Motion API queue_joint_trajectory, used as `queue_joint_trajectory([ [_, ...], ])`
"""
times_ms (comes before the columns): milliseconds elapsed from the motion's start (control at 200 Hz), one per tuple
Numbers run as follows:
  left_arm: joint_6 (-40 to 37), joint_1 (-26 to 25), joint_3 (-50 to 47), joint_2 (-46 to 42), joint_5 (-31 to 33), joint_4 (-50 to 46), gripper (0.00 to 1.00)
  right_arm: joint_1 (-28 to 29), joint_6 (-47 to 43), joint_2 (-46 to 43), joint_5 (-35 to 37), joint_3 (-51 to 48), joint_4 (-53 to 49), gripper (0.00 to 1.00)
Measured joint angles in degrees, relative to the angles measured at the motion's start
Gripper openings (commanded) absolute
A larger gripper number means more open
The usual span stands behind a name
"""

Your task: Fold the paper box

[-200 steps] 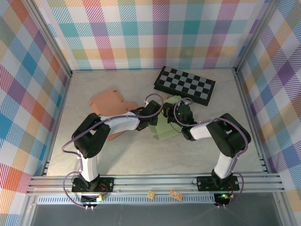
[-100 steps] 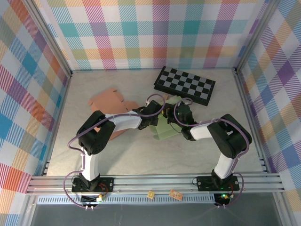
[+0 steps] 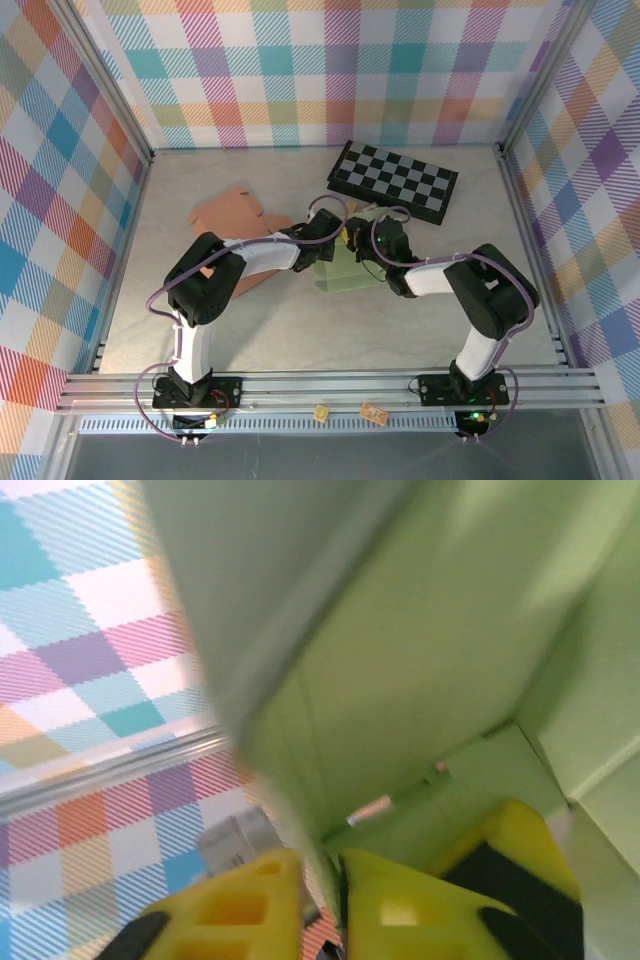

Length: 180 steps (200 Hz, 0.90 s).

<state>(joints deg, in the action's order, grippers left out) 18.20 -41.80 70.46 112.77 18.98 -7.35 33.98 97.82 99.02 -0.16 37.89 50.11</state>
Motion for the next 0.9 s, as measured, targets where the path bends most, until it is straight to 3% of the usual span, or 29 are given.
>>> queue_joint_trajectory([
  [205,0.3,0.0,0.5,0.0,0.0,-0.4,0.00,0.9,0.4,-3.2,-1.2,0.0,-7.1,0.60],
  [370,1.6,0.4,2.6,0.0,-0.7,-4.6,0.00,0.8,-1.4,-12.4,-1.1,2.5,-19.3,0.79],
  [620,5.3,4.0,12.5,-0.3,-6.8,-21.9,0.00,-2.1,-13.2,-25.6,-1.4,18.5,-49.4,0.81],
  [900,7.3,10.5,23.8,-0.2,-21.8,-39.7,0.00,-11.7,-30.6,-24.3,-7.0,28.9,-70.4,0.79],
])
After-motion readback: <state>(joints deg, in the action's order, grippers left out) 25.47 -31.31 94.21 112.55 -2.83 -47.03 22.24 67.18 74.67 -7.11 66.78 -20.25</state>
